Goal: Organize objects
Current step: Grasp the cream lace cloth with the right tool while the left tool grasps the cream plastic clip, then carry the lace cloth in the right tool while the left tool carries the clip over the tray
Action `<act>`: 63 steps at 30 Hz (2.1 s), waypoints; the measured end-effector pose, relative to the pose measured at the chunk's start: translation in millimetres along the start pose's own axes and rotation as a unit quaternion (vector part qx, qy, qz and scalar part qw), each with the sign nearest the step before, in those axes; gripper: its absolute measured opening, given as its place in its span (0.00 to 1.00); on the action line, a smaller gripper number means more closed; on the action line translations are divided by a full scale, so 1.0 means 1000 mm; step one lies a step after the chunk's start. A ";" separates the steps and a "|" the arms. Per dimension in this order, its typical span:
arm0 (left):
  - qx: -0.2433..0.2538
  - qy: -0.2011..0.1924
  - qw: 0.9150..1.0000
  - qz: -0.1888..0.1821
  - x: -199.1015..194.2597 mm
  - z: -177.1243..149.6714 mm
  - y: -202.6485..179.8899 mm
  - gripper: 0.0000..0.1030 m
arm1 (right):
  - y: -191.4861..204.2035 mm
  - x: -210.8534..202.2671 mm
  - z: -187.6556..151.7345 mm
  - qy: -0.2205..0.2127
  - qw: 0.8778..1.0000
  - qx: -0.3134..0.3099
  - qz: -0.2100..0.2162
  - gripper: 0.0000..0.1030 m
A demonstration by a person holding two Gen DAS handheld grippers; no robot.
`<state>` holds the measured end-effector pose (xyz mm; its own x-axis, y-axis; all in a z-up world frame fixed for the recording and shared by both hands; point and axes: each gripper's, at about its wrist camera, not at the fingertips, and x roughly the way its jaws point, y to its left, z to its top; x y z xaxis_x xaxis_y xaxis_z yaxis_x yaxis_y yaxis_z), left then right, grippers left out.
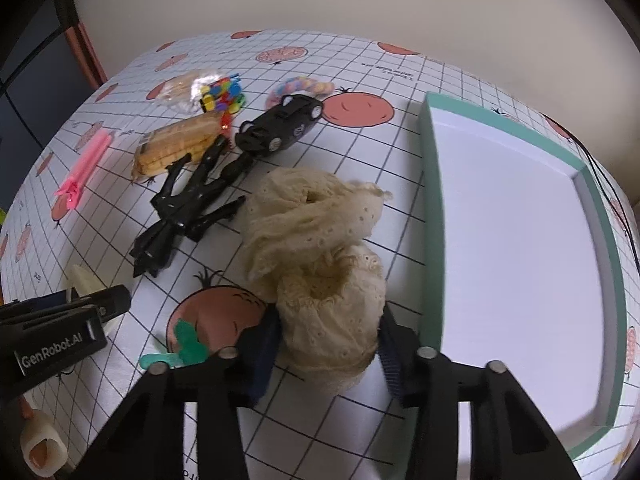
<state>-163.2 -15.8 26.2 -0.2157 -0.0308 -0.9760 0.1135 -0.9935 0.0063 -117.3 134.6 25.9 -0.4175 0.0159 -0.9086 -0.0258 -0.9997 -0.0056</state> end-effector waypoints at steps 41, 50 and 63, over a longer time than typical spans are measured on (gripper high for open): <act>0.002 -0.147 0.988 -0.056 -0.064 -0.015 -0.003 0.58 | -0.071 -0.069 -0.004 -0.119 0.990 0.070 0.022 0.11; 0.067 -0.157 0.979 -0.108 -0.073 -0.023 -0.061 0.58 | -0.119 -0.067 -0.016 -0.106 0.987 0.117 -0.003 0.11; 0.171 -0.178 0.960 -0.133 -0.081 -0.034 -0.147 0.58 | -0.165 -0.067 -0.021 -0.111 0.984 0.129 -0.053 0.11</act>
<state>-129.8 136.5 97.5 -0.5178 0.2540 -0.8169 -0.3033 -0.9474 -0.1023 -66.0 297.9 78.8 -0.5869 0.1518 -0.7953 -0.2976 -0.9540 0.0375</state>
